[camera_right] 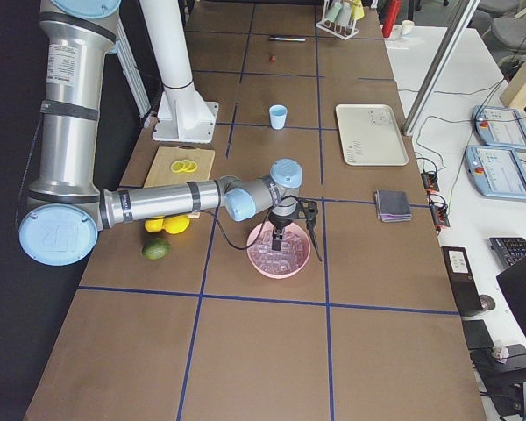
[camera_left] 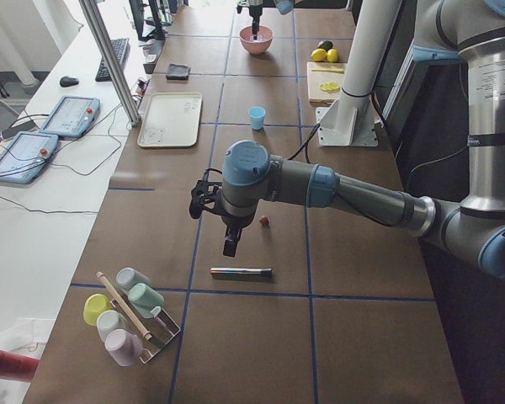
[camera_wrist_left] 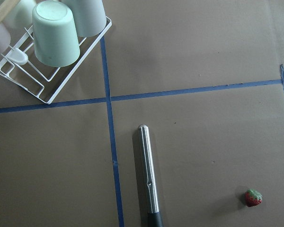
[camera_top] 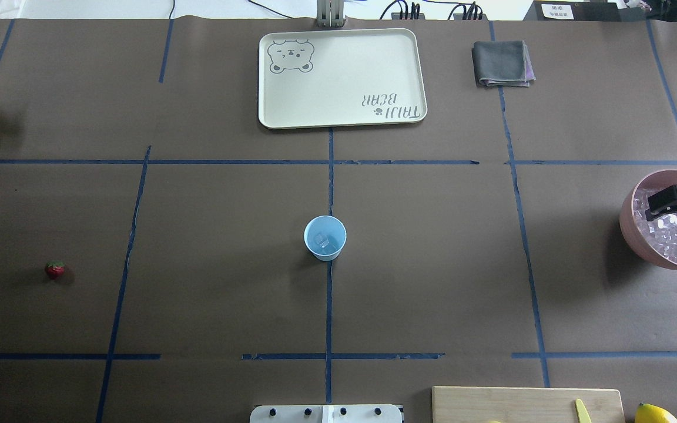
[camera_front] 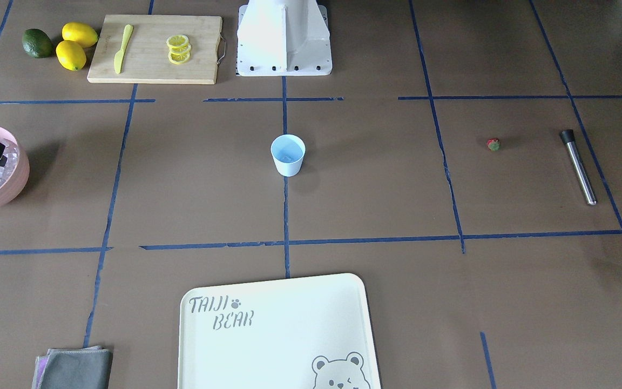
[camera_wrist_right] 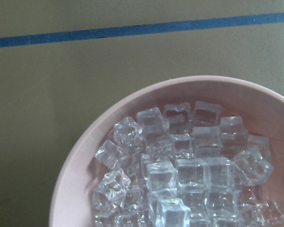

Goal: Mash ice and strawberries in cup
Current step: 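Lower the right gripper into the bowl and grasp a third ice cube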

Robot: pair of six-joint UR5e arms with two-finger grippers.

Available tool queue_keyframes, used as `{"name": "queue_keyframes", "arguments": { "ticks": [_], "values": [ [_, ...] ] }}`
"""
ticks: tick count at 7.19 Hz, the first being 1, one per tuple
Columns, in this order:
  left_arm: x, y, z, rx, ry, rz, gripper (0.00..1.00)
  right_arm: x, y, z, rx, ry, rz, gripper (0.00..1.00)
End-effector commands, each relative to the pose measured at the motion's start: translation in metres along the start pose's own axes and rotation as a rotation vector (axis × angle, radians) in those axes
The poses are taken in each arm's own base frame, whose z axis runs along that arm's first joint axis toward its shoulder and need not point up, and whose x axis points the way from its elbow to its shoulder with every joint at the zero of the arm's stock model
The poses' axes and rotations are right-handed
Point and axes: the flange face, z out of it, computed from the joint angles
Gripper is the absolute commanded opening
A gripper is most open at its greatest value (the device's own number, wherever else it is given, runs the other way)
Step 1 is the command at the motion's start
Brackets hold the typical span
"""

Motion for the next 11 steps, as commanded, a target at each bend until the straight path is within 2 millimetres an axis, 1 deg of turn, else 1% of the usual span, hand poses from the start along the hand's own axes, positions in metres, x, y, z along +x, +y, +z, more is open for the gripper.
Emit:
{"name": "queue_keyframes", "arguments": {
  "ticks": [1,2,3,6,11],
  "values": [
    [0.003,0.0,-0.003,0.006,-0.002,0.004,1.0,0.004,-0.001,0.005,-0.004,0.01,0.006,0.82],
    [0.003,0.0,-0.003,0.004,-0.002,0.005,1.0,0.005,-0.003,0.004,0.012,0.025,0.004,0.7],
    [0.003,0.0,-0.003,0.006,-0.002,0.004,1.0,0.005,-0.003,0.004,0.014,0.03,0.005,0.61],
    [0.004,0.0,-0.004,0.007,-0.002,0.005,1.0,0.008,-0.007,0.011,0.005,0.037,0.012,0.59],
    [0.004,0.0,-0.004,0.008,-0.001,0.006,1.0,0.004,-0.006,0.016,-0.005,0.036,0.003,0.58]
  ]
}}
